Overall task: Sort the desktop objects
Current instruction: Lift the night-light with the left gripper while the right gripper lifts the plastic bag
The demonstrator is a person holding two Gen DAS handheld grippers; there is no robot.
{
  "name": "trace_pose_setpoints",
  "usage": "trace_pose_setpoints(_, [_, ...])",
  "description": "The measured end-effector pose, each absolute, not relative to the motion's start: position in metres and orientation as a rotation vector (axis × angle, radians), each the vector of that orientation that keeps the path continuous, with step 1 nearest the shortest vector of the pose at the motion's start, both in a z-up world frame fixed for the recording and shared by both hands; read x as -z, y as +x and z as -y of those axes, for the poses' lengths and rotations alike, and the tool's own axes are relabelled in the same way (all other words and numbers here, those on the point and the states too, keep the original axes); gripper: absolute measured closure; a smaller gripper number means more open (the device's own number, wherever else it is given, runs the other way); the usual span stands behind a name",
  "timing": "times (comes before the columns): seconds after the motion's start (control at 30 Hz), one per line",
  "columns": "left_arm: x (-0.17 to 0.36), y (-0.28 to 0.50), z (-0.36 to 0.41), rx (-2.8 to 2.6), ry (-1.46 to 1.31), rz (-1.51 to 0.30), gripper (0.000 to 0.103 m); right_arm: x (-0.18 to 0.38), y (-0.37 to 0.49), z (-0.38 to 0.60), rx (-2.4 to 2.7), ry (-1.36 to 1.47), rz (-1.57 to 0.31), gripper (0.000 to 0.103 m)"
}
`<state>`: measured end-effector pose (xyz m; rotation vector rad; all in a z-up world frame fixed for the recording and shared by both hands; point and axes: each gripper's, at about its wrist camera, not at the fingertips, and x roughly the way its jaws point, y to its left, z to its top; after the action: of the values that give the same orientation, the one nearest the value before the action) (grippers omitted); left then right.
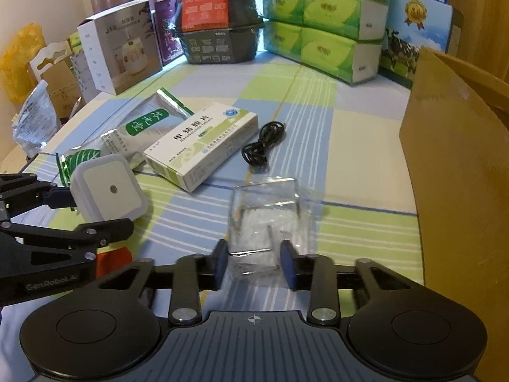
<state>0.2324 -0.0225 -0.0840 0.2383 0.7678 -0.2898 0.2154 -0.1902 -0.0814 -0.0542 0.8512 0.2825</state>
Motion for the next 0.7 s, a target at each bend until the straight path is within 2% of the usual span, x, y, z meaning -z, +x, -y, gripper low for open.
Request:
trace_pose_setpoints(0.13, [0.085, 0.232, 0.022, 0.269, 0.267, -0.759, 0.053, 0.082, 0.215, 0.189, -0.284, -0.063, -0.852, 0.074])
trace_pose_setpoints(0.37, [0.084, 0.228, 0.021, 0.191, 0.353, -0.7, 0.021, 0.085, 0.215, 0.188, -0.289, -0.085, -0.842, 0.074])
trace_pose_setpoints(0.53, [0.095, 0.225, 0.031, 0.219, 0.477, -0.682, 0.022, 0.085, 0.216, 0.188, -0.289, -0.098, -0.839, 0.072])
trace_pose_setpoints(0.63, [0.1, 0.226, 0.03, 0.213, 0.478, -0.691, 0.027, 0.085, 0.216, 0.19, -0.283, -0.095, -0.835, 0.067])
trace_pose_setpoints(0.7, [0.099, 0.228, 0.029, 0.207, 0.469, -0.7, 0.038, 0.084, 0.216, 0.191, -0.281, -0.091, -0.831, 0.063])
